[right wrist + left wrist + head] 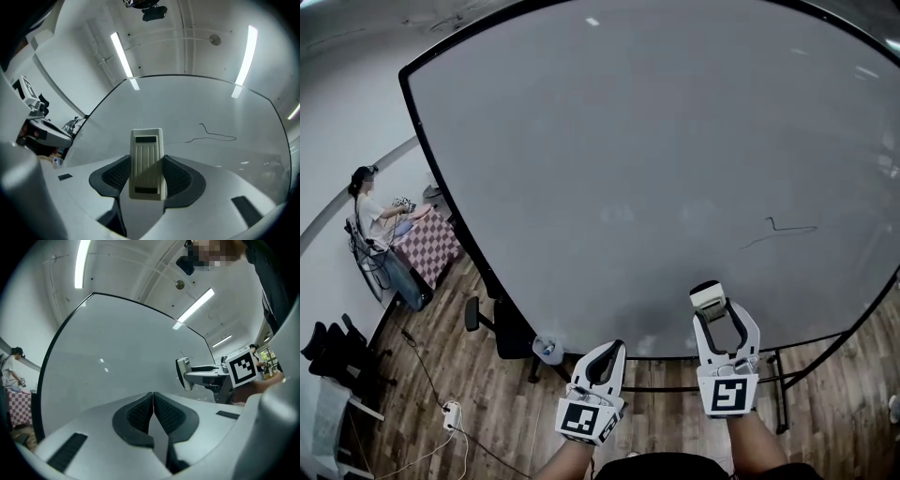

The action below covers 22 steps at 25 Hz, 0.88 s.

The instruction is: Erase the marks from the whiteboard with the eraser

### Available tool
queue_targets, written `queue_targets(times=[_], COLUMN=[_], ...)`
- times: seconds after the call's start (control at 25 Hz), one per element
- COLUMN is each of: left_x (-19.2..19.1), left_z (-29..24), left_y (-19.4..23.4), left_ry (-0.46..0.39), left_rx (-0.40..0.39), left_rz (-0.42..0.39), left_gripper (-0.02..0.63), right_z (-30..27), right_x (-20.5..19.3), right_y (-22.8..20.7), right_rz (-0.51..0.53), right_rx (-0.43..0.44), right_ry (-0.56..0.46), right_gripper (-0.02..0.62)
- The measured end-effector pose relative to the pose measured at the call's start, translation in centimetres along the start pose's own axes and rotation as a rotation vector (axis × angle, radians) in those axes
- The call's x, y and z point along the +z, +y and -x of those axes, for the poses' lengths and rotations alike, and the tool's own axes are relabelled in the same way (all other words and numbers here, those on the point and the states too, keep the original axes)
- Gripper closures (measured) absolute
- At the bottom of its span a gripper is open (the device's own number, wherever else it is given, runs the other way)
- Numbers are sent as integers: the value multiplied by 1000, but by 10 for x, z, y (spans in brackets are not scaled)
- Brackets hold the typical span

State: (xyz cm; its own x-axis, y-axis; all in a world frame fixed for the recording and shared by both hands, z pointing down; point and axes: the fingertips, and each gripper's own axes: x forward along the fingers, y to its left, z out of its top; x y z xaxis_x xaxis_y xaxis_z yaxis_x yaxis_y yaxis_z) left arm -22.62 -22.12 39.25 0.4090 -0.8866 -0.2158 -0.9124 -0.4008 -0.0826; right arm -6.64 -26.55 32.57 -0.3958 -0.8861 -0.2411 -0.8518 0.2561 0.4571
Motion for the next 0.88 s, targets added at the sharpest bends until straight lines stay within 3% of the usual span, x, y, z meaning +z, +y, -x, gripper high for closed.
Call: queue_targets(times=[0.28,0.6,0.88], left_x=[-17,-9,-13], left_z=[-12,-20,-32], left_y=[17,15,-2], left_ry=[-10,-36,-26], left_rx=[-70,-103,-105], left_rz=[50,45,79], left_gripper=[584,584,584], right_z=[-37,-61,-63], right_x=[-5,-5,-7], right_y=[5,-2,-5], right_rz=[165,196,167], right_rx=[-80,-126,-84], right_ry=[109,173,179], right_gripper=[351,351,350])
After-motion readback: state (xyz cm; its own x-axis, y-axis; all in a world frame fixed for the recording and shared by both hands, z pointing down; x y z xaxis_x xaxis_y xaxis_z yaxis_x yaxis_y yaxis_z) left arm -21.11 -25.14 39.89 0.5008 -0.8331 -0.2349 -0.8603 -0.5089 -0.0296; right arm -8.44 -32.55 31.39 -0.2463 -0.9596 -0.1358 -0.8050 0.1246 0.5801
